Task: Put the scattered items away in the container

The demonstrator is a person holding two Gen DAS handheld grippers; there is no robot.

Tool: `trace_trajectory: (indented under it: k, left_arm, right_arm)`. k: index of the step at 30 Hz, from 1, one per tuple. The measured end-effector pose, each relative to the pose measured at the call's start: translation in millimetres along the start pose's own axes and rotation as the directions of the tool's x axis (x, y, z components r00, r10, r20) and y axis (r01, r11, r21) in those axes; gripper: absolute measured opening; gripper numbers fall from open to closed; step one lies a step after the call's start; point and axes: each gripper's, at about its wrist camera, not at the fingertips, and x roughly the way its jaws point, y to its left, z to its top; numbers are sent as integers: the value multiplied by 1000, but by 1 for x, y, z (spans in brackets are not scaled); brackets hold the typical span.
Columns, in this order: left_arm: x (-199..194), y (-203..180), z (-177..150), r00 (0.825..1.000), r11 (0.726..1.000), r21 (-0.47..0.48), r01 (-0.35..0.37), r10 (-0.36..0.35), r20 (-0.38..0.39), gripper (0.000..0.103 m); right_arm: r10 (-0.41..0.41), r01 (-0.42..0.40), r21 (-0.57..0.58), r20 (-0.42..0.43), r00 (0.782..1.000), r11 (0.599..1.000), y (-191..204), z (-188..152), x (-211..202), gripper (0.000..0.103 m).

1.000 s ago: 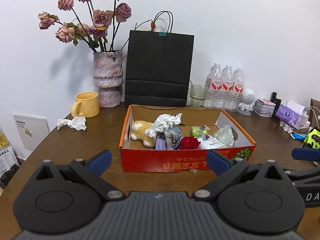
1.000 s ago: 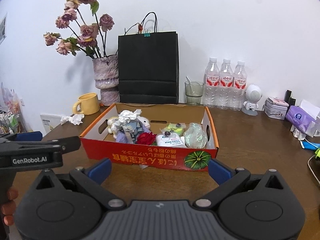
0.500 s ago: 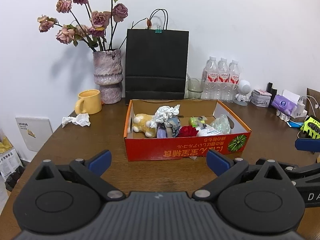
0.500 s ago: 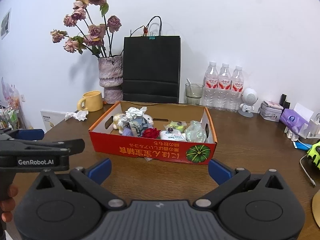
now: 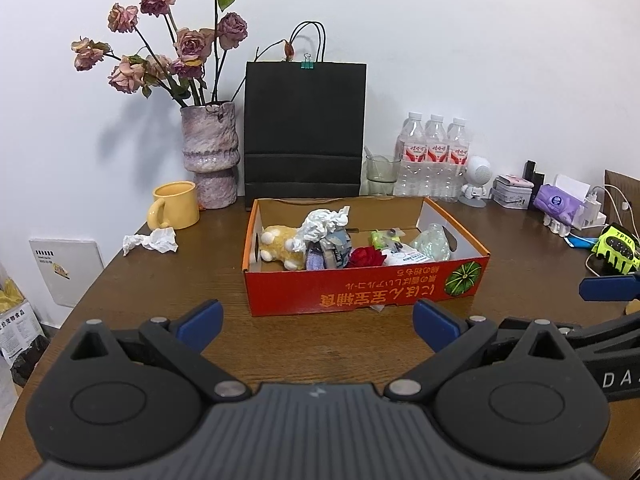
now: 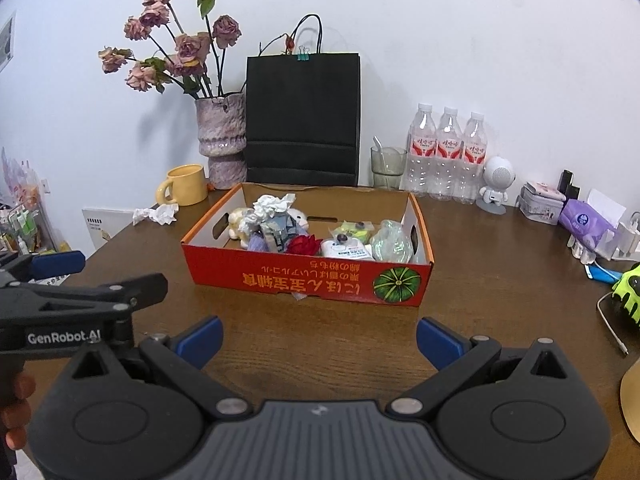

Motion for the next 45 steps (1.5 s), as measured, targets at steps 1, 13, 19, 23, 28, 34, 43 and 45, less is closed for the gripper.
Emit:
trace_trajectory:
  k: [1,13,19,23,28,34,43,45]
  left_arm:
    - [0,0,0,1000,1000,-1,3,-3,-4,103]
    - [-4,-2,1,1000,1000,2,6,-6,-1,103]
    - [-2,-1,1,1000,1000,2,10,-10,-7,103]
    - [-2,-2,1,1000,1000,2,11,-11,-5,103]
    - [-2,-2,1,1000,1000,2,12,-12,-3,103]
    - [-1,-3,2,1000,1000,2,12,-12,-7,103]
    - [0,-2,2,1000,1000,2,16,-16,-9,103]
    - [1,-2,2,1000,1000,1,16,-16,-12,103]
  right_arm:
    - [1,-1,4,-1,1000,1000,0,0,-1,103]
    - [1,-1,5,-1,1000,1000,-1,2,-4,103]
    - [0,0,5,-7,1000,1000,-2,1,-4,103]
    - [1,-1,8,-8,1000,1000,-2,1,-4,103]
    - [0,0,5,-4,1000,1000,-3,2,-5,103]
    - [-2,2,5,-5,1000,1000,-2,2,-4,103]
    - [-2,2,4,-4,1000,1000,-3,2,-4,103]
    - [-2,2,4,-5,1000,1000,-3,2,-4,103]
